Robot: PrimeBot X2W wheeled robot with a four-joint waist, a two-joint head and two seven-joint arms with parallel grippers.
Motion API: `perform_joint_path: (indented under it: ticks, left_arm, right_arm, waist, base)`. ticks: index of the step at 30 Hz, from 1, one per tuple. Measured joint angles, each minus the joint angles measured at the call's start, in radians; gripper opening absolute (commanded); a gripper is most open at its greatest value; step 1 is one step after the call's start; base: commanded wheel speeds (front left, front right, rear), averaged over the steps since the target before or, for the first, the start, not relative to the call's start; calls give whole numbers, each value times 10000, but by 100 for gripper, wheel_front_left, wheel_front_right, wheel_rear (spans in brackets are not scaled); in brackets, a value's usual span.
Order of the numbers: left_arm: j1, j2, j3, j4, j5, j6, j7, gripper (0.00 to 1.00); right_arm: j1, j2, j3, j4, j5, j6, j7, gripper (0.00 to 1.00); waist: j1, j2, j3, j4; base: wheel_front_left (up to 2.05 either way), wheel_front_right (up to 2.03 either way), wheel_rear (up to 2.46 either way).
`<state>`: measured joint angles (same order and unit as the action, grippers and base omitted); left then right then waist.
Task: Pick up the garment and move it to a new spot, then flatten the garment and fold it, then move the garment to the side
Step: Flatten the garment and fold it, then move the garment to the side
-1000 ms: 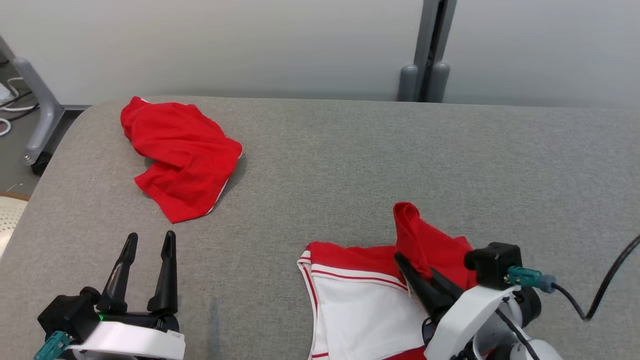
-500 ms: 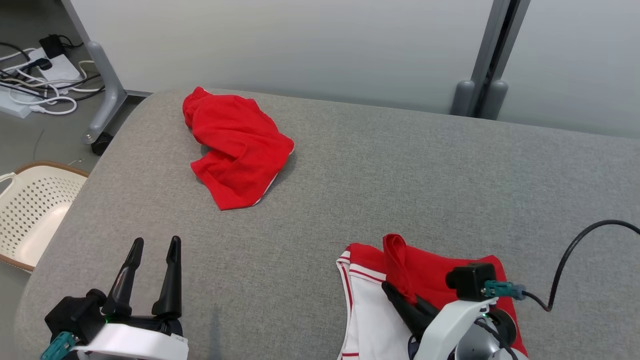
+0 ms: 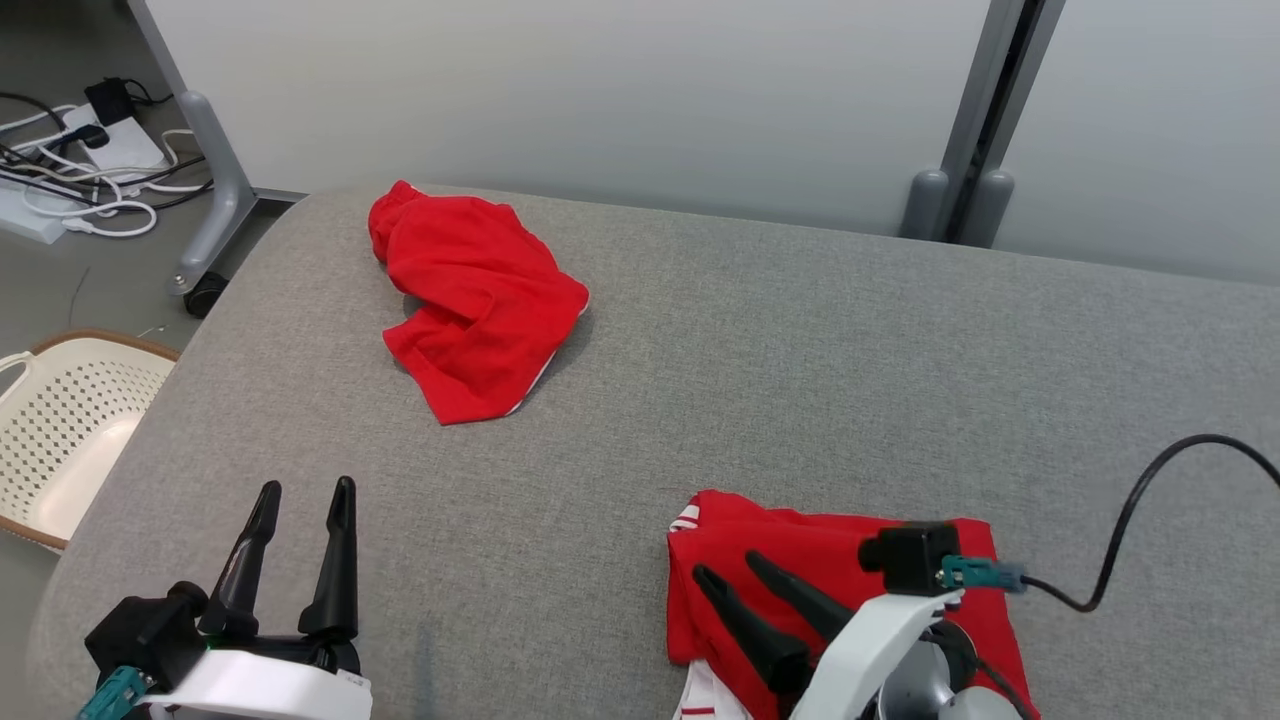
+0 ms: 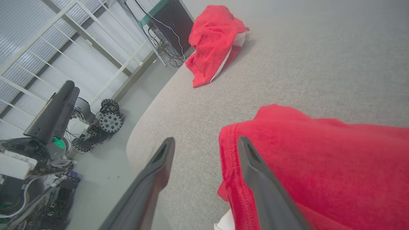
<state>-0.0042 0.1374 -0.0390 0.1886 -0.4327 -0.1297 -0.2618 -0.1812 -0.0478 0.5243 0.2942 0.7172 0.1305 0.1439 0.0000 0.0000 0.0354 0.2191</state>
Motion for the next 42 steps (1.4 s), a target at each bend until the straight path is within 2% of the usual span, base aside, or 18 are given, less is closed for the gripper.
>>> perform_joint_path:
  ticks: [5,11,15,20,28,33,38,42]
  left_arm:
    - [17,-25,19,-33,0,0,0,100]
    - [66,-79,69,-65,0,0,0,100]
    - [128,-142,35,-86,2,0,2,100]
    - [149,-173,15,-92,2,0,0,100]
    - [147,-155,2,-86,0,0,0,100]
    - [146,-132,-6,-81,2,0,2,100]
    - [130,-121,-69,-73,2,0,0,100]
    - [34,-102,-128,-38,2,0,0,100]
  right_arm:
    - [-182,10,-215,-780,401,-2,-4,100]
    - [-110,-349,-1325,-2211,454,0,-4,100]
    - [132,-832,-2596,-2798,-224,-2,0,100]
    - [559,-980,-4040,-2894,-1223,-2,165,100]
    - [927,-577,-4631,-3156,-1724,0,654,100]
    - [1016,-535,-4654,-2880,-1722,0,1150,100]
    - [823,-1028,-4573,-1724,-1703,-2,1870,100]
    - [418,-1095,-4577,-640,-1421,0,2550,100]
  waist:
    - [0,0,3,-223]
    - [0,0,-3,-495]
    - [0,0,-17,-663]
    - [0,0,2,-799]
    - [0,0,-16,-932]
    - [0,0,-66,-977]
    - [0,0,-47,-970]
    - [0,0,-32,-914]
  base:
    - [0,0,0]
    - [0,0,0]
    - [0,0,0]
    - [0,0,0]
    - [0,0,0]
    - [0,0,0]
    - [0,0,0]
    - [0,0,0]
